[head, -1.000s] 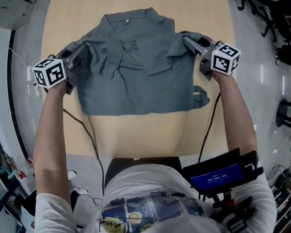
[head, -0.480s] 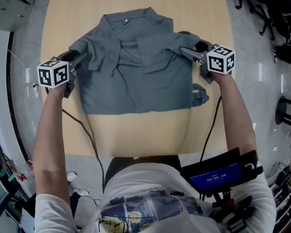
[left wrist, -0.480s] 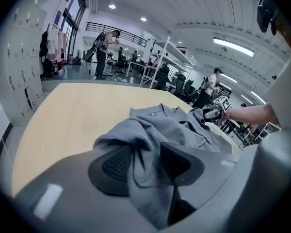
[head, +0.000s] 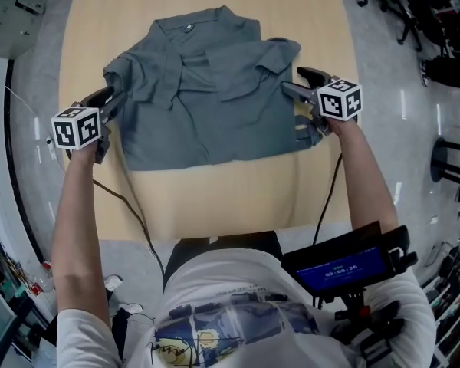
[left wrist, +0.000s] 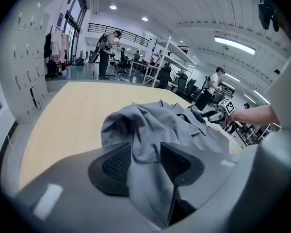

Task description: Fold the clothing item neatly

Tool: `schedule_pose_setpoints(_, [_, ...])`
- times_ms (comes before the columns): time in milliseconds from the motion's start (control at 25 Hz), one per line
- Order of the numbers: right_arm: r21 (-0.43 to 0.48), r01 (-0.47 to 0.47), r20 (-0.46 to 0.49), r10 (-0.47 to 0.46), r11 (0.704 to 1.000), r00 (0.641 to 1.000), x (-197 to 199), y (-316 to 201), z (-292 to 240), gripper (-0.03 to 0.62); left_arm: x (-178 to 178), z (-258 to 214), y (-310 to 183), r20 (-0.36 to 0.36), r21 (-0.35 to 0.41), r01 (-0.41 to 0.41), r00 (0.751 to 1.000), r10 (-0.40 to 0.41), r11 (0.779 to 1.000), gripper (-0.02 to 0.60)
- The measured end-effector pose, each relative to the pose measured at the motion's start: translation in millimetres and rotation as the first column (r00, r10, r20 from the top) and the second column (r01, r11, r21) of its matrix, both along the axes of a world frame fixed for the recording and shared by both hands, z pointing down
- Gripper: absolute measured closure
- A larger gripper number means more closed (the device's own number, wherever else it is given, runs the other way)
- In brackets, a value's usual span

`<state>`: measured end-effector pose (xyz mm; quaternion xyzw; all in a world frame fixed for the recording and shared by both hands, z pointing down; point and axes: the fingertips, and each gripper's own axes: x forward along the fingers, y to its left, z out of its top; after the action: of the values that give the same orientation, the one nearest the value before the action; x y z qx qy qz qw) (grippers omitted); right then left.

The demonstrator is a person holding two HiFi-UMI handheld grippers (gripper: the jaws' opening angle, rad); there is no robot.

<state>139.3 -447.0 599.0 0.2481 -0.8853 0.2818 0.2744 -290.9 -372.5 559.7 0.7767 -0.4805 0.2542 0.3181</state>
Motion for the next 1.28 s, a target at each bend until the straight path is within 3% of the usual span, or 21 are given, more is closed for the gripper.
schedule_pose_setpoints(440, [0.074, -0.061, -0.015, 0.062, 0.995, 0.998, 2.8, 71.5, -27.2, 0.267, 5.5, -19.8, 69.0, 0.012, 0.058, -0.017, 1.000, 0.016, 0.998, 0.382])
schedule_pose_setpoints(760, [0.127, -0.074, 0.008, 0.074, 0.989, 0.997, -14.2, 154.4, -66.0, 0.282, 35.2, -55.8, 155.0, -0.041, 0.156, -0.029, 0.998, 0.036, 0.987, 0.410])
schedule_pose_setpoints(840, [0.139, -0.072, 0.016, 0.070, 0.988, 0.997, -19.9, 184.4, -77.3, 0.325, 47.5, -67.6, 186.2, -0.060, 0.186, -0.034, 0.997, 0.046, 0.982, 0.483])
schedule_pose_setpoints(920, [0.150, -0.066, 0.010, 0.065, 0.986, 0.998, -25.1, 218.3, -86.8, 0.470, 63.5, -74.5, 220.5, -0.070, 0.198, -0.069, 0.994, 0.084, 0.978, 0.575])
schedule_pose_setpoints(1000, [0.147, -0.070, 0.006, 0.070, 0.987, 0.998, -32.0, 256.6, -94.4, 0.592, 77.1, -78.5, 256.7, -0.062, 0.197, -0.112, 0.990, 0.126, 0.974, 0.575])
schedule_pose_setpoints(1080, [0.147, -0.066, 0.003, 0.066, 0.987, 0.998, -43.5, 294.8, -102.0, 0.592, 84.3, -85.6, 289.2, -0.061, 0.209, -0.135, 0.987, 0.150, 0.969, 0.575])
schedule_pose_setpoints(1280, [0.143, -0.051, -0.002, 0.052, 0.988, 0.999, -74.7, 393.1, -113.0, 0.592, 90.5, -102.7, 369.5, -0.174, 0.224, -0.120, 0.972, 0.161, 0.967, 0.575])
